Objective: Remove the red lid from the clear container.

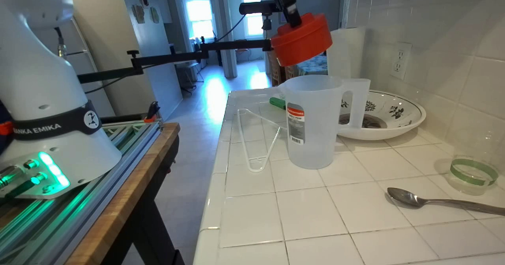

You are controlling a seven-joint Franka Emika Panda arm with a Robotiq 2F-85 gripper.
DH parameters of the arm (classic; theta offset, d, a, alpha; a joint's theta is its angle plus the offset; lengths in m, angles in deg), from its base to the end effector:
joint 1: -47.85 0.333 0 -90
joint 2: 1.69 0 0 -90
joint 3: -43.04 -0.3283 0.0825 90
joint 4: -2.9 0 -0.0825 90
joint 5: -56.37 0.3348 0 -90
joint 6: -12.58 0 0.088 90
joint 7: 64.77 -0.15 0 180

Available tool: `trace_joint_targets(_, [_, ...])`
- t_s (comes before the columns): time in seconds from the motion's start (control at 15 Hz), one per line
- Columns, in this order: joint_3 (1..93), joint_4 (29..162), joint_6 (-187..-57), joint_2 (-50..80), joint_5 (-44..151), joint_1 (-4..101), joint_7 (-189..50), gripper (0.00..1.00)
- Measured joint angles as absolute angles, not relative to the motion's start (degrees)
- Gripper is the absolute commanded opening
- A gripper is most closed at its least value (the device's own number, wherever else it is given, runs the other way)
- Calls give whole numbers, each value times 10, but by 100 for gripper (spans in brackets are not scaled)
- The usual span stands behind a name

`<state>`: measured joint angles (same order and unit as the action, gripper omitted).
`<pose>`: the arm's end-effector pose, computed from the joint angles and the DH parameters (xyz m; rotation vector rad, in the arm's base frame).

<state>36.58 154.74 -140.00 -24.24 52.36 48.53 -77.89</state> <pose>0.3988 0.0507 0.4157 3.0584 -0.0742 0.6389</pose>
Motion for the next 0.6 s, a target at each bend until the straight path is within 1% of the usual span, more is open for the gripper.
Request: trace_joint_targets(0.6, [366, 1586, -1286, -310, 538, 518, -779, 8])
